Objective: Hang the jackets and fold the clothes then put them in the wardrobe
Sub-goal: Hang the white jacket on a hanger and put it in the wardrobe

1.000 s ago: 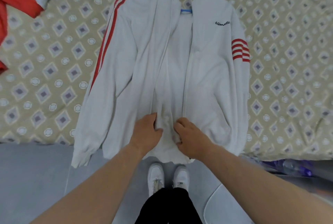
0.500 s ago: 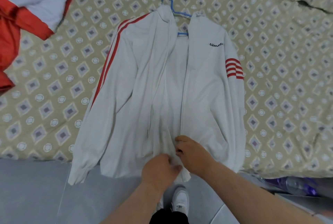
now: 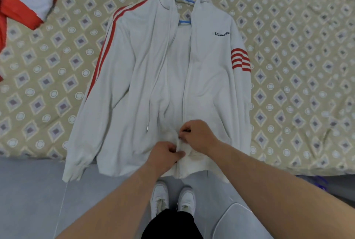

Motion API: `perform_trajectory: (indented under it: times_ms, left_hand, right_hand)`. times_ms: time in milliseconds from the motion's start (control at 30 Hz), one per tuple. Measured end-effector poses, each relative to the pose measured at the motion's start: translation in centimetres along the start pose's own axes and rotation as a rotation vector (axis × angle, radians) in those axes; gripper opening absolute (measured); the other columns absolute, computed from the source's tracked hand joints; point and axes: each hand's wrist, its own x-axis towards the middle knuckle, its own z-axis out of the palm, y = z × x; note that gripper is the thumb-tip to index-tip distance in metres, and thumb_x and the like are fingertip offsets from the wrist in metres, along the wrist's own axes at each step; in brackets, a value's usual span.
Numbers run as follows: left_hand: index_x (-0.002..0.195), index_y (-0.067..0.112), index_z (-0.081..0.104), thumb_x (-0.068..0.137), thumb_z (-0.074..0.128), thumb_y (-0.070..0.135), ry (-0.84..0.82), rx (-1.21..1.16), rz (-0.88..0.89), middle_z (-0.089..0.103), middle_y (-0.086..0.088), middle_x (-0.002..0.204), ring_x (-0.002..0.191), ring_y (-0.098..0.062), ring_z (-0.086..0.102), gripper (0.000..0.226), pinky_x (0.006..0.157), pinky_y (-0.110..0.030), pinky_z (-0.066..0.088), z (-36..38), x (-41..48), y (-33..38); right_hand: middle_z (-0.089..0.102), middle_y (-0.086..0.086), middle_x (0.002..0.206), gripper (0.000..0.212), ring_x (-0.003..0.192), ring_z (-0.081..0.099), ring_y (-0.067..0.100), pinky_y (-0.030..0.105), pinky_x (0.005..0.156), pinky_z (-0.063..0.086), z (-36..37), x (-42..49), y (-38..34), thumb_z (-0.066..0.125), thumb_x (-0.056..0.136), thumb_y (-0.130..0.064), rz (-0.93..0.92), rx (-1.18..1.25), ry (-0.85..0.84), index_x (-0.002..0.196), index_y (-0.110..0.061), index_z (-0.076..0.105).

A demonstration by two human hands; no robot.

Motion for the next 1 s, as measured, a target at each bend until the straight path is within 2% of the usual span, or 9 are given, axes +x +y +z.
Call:
perform_trajectory:
  times_ms: [100, 233, 333, 433, 567, 667, 733, 867, 1000]
  left_hand:
    - [0.058, 0.015, 0.053, 0.080, 0.081, 0.019, -0.008, 0.007, -0.013, 0.053, 0.005, 0.050, 0.048, -0.009, 0.049, 0.036, 0.049, -0.019, 0.042, -0.4, -0.1, -0.2]
    - [0.060, 0.014, 0.055, 0.079, 0.080, 0.021, -0.024, 0.091, 0.010, 0.058, 0.000, 0.056, 0.046, -0.005, 0.049, 0.032, 0.047, -0.017, 0.041, -0.7, -0.2, -0.3]
    - [0.064, 0.014, 0.058, 0.080, 0.080, 0.024, -0.045, 0.147, 0.008, 0.061, -0.001, 0.061, 0.056, -0.011, 0.056, 0.029, 0.056, -0.022, 0.047, -1.2, 0.0, -0.3]
    - [0.069, 0.014, 0.057, 0.081, 0.079, 0.028, -0.074, 0.252, -0.021, 0.065, -0.003, 0.068, 0.066, -0.018, 0.063, 0.028, 0.067, -0.031, 0.054, -2.0, 0.5, -0.1]
    - [0.074, 0.012, 0.060, 0.083, 0.076, 0.031, -0.213, 0.463, -0.018, 0.073, -0.013, 0.086, 0.084, -0.027, 0.071, 0.027, 0.080, -0.037, 0.058, -3.0, 1.4, 1.3]
    - [0.082, 0.009, 0.063, 0.084, 0.072, 0.033, -0.308, 0.575, -0.017, 0.071, -0.010, 0.088, 0.091, -0.026, 0.070, 0.026, 0.085, -0.036, 0.057, -3.2, 1.9, 2.0]
    - [0.076, 0.016, 0.056, 0.085, 0.071, 0.033, -0.353, 0.584, -0.023, 0.066, -0.002, 0.079, 0.088, -0.024, 0.070, 0.024, 0.083, -0.035, 0.058, -3.4, 2.3, 1.9]
    - [0.087, 0.008, 0.064, 0.085, 0.072, 0.030, -0.395, 0.538, -0.067, 0.073, -0.011, 0.087, 0.078, -0.022, 0.071, 0.024, 0.077, -0.035, 0.060, -3.5, 3.3, 1.7]
    - [0.080, 0.012, 0.064, 0.081, 0.076, 0.034, -0.473, 0.503, -0.165, 0.068, 0.001, 0.069, 0.061, -0.010, 0.066, 0.025, 0.051, -0.021, 0.052, -3.9, 4.2, 2.2]
  right_hand:
    - [0.061, -0.015, 0.060, 0.015, 0.057, 0.056, -0.002, 0.013, 0.062, 0.043, -1.7, 1.4, -0.8, 0.067, 0.083, -0.005, -0.029, 0.031, 0.071, 0.072, -0.012, 0.074]
    - [0.060, -0.014, 0.056, 0.025, 0.053, 0.055, -0.002, 0.013, 0.060, 0.043, -3.4, 3.2, -1.9, 0.064, 0.085, -0.004, -0.026, 0.068, 0.129, 0.064, -0.018, 0.069]
    - [0.058, -0.016, 0.057, 0.025, 0.058, 0.055, 0.000, 0.017, 0.064, 0.041, -3.8, 4.2, -2.2, 0.064, 0.086, -0.005, -0.024, 0.058, 0.151, 0.064, -0.018, 0.068]
    - [0.060, -0.016, 0.065, 0.020, 0.065, 0.055, 0.001, 0.012, 0.063, 0.038, -3.8, 5.3, -2.2, 0.064, 0.089, -0.009, -0.007, 0.043, 0.269, 0.072, -0.015, 0.073]
    - [0.060, -0.014, 0.069, 0.020, 0.067, 0.055, 0.000, 0.002, 0.059, 0.036, -5.0, 7.5, -2.9, 0.062, 0.090, -0.009, 0.049, 0.123, 0.448, 0.075, -0.015, 0.072]
    - [0.058, -0.020, 0.069, 0.019, 0.066, 0.054, -0.003, 0.002, 0.058, 0.037, -6.1, 9.2, -3.7, 0.062, 0.091, -0.010, 0.043, 0.124, 0.440, 0.076, -0.019, 0.068]
    - [0.059, -0.019, 0.069, 0.017, 0.067, 0.056, 0.000, 0.003, 0.059, 0.038, -6.9, 10.2, -4.1, 0.062, 0.090, -0.010, 0.005, 0.094, 0.421, 0.077, -0.017, 0.070]
    - [0.065, -0.010, 0.072, 0.017, 0.071, 0.059, 0.008, 0.011, 0.062, 0.039, -8.5, 12.3, -4.3, 0.062, 0.088, -0.011, -0.049, 0.057, 0.391, 0.079, -0.013, 0.076]
    - [0.064, -0.014, 0.069, 0.020, 0.069, 0.058, 0.003, 0.010, 0.061, 0.037, -10.2, 14.5, -4.3, 0.063, 0.087, -0.013, -0.079, 0.068, 0.347, 0.072, -0.019, 0.073]
